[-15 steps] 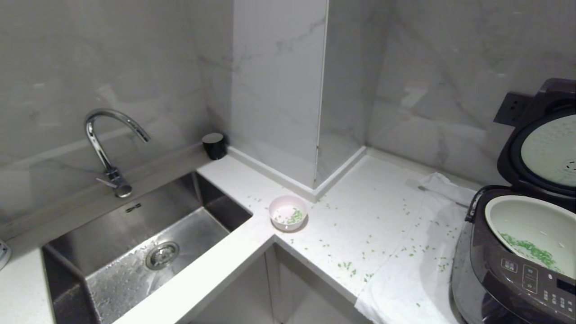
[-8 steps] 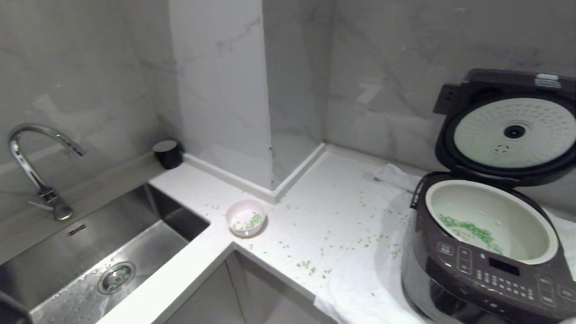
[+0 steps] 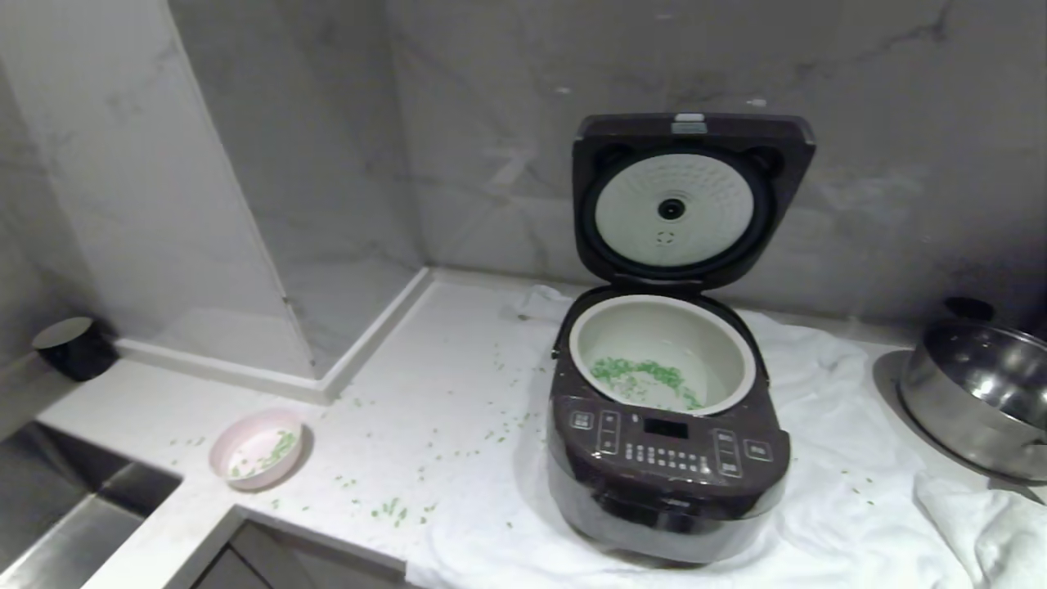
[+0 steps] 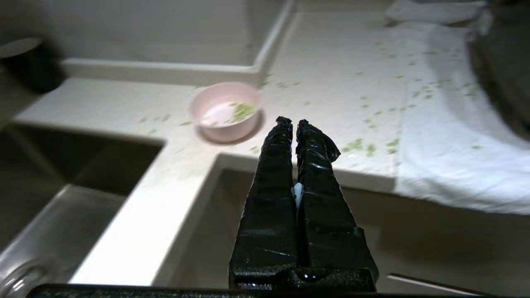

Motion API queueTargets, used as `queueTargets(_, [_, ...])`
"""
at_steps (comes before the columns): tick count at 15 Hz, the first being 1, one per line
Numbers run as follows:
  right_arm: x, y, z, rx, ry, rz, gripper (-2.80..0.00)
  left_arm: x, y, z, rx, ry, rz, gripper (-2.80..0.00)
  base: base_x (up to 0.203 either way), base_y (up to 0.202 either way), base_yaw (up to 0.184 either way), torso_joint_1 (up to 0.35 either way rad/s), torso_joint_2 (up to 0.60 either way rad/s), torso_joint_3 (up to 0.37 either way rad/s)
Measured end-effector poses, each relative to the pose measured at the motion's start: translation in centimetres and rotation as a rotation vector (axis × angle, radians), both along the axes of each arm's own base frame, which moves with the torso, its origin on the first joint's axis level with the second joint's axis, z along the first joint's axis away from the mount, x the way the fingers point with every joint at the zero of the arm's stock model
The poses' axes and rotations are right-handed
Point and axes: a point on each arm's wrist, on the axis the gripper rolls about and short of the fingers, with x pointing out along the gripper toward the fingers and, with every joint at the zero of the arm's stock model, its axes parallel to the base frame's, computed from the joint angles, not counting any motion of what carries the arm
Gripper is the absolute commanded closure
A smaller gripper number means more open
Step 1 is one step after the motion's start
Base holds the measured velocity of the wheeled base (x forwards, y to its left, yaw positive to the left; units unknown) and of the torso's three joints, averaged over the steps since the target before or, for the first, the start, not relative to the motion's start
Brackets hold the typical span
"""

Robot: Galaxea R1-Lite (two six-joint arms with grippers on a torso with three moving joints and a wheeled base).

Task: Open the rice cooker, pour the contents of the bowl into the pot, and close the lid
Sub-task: Pour the water from the bowl into the rice cooker

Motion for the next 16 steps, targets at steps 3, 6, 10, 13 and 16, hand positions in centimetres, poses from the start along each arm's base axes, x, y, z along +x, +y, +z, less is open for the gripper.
queueTargets(3, [0.00, 0.00, 0.01, 0.001, -0.001, 0.000, 0.00, 0.00, 0.00, 0.00, 0.000, 0.000, 0.001, 0.00, 0.003, 0.007, -0.165, 0.002, 0.00, 0.002])
queueTargets(6, [0.00, 0.00, 0.01, 0.002, -0.001, -0.001, 0.00, 0.01, 0.00, -0.03, -0.005, 0.001, 0.001, 0.00, 0.001, 0.003, -0.064, 0.000, 0.00, 0.001])
queueTargets(10, [0.00, 0.00, 0.01, 0.001, -0.001, 0.000, 0.00, 0.00, 0.01, -0.02, -0.026, 0.001, 0.005, 0.00, 0.057, 0.001, 0.001, -0.007, 0.00, 0.005])
queueTargets(13, [0.00, 0.00, -0.01, 0.001, 0.001, -0.001, 0.00, 0.00, 0.01, -0.01, -0.027, 0.001, 0.003, 0.00, 0.193, 0.000, 0.002, 0.023, 0.00, -0.003])
queueTargets(16, [0.00, 0.00, -0.01, 0.001, 0.000, 0.000, 0.00, 0.00, 0.01, -0.01, -0.029, 0.001, 0.003, 0.00, 0.089, 0.000, 0.002, 0.005, 0.00, 0.003])
